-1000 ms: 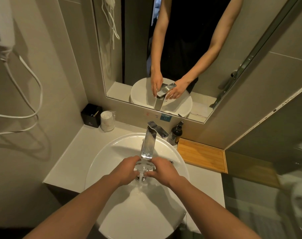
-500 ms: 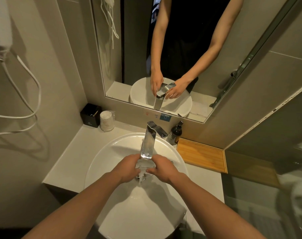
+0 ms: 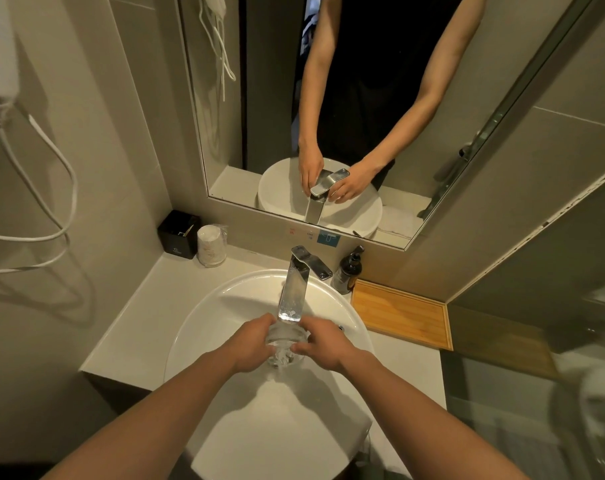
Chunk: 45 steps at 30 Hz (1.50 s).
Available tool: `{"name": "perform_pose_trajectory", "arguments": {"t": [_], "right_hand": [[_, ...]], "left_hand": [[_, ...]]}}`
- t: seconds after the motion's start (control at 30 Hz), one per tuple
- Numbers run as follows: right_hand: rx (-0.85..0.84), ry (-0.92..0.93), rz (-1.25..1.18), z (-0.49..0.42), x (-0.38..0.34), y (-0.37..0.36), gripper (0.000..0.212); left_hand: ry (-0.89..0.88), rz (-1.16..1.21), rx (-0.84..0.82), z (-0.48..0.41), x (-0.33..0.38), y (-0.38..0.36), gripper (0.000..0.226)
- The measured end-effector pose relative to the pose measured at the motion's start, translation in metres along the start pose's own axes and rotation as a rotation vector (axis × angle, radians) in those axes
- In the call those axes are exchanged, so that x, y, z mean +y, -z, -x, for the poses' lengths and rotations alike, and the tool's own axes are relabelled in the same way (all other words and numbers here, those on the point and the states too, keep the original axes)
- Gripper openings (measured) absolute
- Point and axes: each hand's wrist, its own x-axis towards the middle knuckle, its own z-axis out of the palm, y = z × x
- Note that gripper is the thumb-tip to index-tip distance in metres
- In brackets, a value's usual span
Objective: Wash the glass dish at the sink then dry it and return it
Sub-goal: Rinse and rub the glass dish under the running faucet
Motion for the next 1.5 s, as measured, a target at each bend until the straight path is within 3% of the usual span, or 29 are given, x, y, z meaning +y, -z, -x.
{"name": "perform_pose_trajectory", "arguments": {"t": [0.13, 0.4, 0.63, 0.8, 0.97, 1.17, 1.33, 1.5], "right_hand": [[0.016, 0.041, -0.003, -0.003, -0.004, -0.002, 0.051], [0.008, -0.024, -0.083, 0.002, 0.005, 0.001, 0.048], [0.038, 0.003, -0.095, 0.005, 0.003, -0.001, 0.042], [0.089, 0.025, -0.136, 0.012, 0.007, -0.001, 0.039], [0.286, -0.014, -0.115, 0.02, 0.012, 0.007, 0.044], [0.73, 0.309, 0.324, 0.031, -0.005, 0.033, 0.044], [0.587, 0.266, 0.434, 0.024, -0.02, 0.042, 0.076], [0.557, 0.241, 0.422, 0.03, -0.009, 0.031, 0.071]], "left_hand": [[-0.03, -0.031, -0.01, -0.003, 0.004, 0.004, 0.052], [0.036, -0.01, 0.042, -0.001, -0.001, -0.001, 0.03], [-0.002, 0.033, 0.036, 0.0, 0.004, 0.001, 0.041], [0.026, 0.102, 0.053, 0.004, -0.001, -0.001, 0.029], [0.081, 0.161, 0.082, 0.009, -0.004, -0.001, 0.023], [0.064, 0.148, 0.066, 0.013, -0.006, 0.003, 0.02], [0.085, 0.169, 0.066, 0.016, -0.005, 0.005, 0.019], [0.09, 0.178, 0.085, 0.018, -0.005, 0.01, 0.021]]}}
